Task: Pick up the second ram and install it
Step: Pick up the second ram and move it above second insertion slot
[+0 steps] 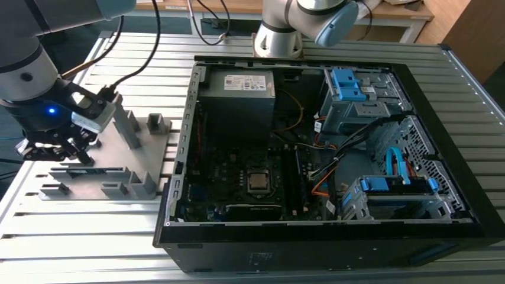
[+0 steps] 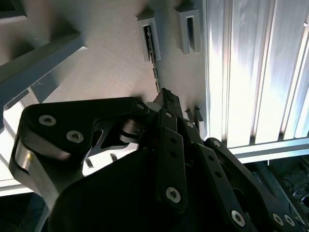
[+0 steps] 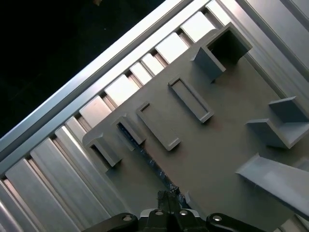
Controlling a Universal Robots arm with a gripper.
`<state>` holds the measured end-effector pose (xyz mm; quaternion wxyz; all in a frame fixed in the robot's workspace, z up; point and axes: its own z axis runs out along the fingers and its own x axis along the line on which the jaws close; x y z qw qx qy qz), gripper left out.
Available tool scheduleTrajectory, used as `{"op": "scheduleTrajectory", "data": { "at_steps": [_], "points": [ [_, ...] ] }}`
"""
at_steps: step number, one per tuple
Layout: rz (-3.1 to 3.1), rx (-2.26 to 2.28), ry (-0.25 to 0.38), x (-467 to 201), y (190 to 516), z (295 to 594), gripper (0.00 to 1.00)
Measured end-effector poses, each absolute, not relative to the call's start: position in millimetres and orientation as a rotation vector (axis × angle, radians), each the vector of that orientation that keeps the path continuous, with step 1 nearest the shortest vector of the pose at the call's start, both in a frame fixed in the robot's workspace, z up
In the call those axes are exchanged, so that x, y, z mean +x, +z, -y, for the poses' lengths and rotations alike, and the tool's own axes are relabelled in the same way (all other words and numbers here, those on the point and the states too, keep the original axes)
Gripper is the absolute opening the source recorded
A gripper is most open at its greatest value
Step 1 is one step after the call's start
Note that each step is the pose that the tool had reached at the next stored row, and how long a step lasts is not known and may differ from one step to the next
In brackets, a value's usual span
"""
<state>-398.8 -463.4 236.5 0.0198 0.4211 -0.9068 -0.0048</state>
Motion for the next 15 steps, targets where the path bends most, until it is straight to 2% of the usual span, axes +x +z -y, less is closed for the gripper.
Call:
{"op": "scheduleTrajectory", "data": {
  "at_steps": [15],
  "points": [
    [2.736, 1.46, -0.011, -398.8, 236.5, 463.4, 0.1]
  ]
}}
